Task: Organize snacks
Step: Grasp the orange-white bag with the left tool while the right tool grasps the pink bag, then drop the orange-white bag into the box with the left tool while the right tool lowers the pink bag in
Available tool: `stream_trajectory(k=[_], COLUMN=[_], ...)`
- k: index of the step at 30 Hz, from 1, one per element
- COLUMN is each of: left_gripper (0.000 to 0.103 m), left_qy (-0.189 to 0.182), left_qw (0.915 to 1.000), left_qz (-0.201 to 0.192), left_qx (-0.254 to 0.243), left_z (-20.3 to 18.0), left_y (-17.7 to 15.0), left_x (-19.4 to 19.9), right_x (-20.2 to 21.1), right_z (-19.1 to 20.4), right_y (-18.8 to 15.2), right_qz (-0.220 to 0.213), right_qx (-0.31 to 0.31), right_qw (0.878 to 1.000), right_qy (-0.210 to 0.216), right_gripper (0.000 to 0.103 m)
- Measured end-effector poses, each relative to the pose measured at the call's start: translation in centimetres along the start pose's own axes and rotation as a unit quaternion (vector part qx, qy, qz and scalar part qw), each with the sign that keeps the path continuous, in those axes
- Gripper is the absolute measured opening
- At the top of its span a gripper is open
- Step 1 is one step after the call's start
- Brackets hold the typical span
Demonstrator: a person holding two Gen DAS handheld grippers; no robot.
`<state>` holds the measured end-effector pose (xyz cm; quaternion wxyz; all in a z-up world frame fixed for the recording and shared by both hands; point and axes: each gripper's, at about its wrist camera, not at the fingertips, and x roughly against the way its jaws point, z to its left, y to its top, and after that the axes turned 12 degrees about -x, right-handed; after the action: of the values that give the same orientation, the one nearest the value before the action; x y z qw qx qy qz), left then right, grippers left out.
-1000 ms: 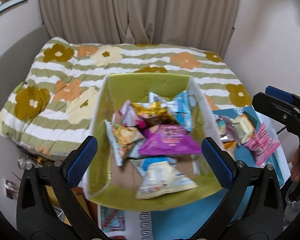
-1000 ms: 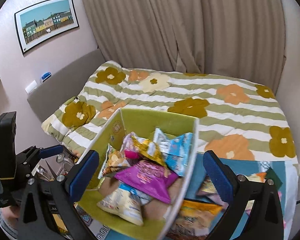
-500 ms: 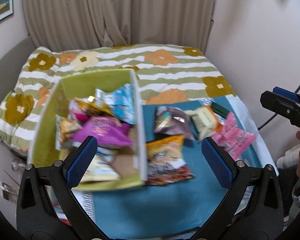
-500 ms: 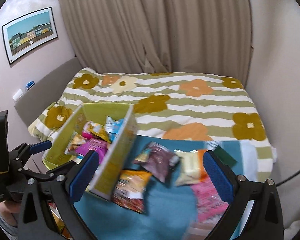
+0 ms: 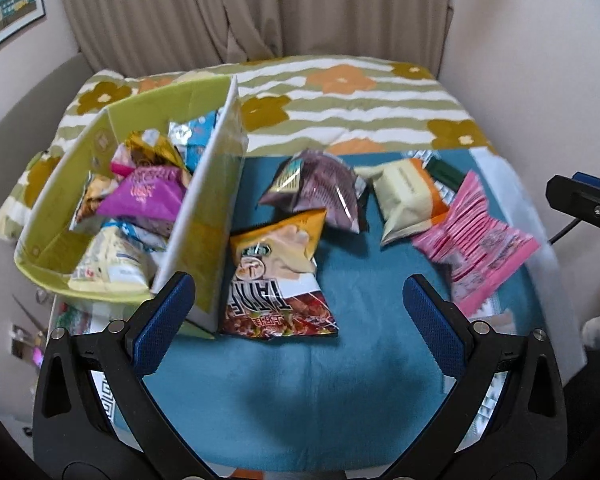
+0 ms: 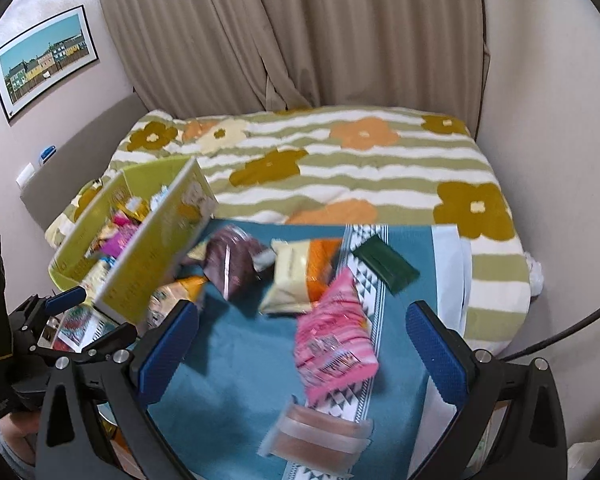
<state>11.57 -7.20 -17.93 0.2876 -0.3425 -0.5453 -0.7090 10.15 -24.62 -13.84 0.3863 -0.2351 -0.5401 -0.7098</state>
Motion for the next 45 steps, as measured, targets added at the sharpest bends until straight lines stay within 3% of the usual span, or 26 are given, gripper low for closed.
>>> stream_trajectory(k=[8,14,20,25,26,30,32,42,45], left_gripper=[0.103,0.103,0.103,0.102,0.101,0.073,0.066,0.053,0.052], left_qy=[0.034,0.082,0.086,0.097,0.098,0.101,0.102,0.068,0.056], left_qw=[0.998,0.9935,0.9896,0.9863,0.9859,0.9841,0.9836,0.9868,0.9879], left_qz=[0.044,0.061,0.097,0.104,0.106,0.117,0.121,0.115,0.114], left_qx=[-0.028,-0.05,-0.063,-0.083,-0.085,-0.088,-0.087,-0.091,-0.088], left_z=[-2.4,-2.7,-2.5,-2.8,-2.8,-2.2,-1.7,-1.5,-1.6], left_y=[-0.5,-0.3,0.0,0.1,0.1,0.1,-0.1,-0.6,-0.9], left_x=[-6.3,-9.0,-11.6,-12.3,-12.4,-12.9,-12.9,-11.8,-11.3], right_x=[-4.5,-7.8,-10.2,-11.5,-11.6,-12.0,-12.2,-13.4,-13.5], right_z=[-2.1,-2.9,-2.9,-2.8,-2.8,-2.8,-2.8,-3.3,-3.6], right_y=[-1.4,-2.1,-2.4,-2.6,-2.6,-2.6,-2.6,-3.2,-3.4], right_qz=[0.036,0.067,0.082,0.088,0.088,0.088,0.089,0.094,0.097], right_qx=[0.008,0.012,0.02,0.028,0.029,0.032,0.034,0.027,0.027], right_qw=[0.999,0.998,0.996,0.996,0.996,0.996,0.995,0.995,0.995], right_qy=[0.002,0.003,0.001,0.0,0.0,-0.001,-0.003,-0.009,-0.012], right_gripper=[0.103,0.103,0.103,0.103,0.103,0.103,0.103,0.103,0.089])
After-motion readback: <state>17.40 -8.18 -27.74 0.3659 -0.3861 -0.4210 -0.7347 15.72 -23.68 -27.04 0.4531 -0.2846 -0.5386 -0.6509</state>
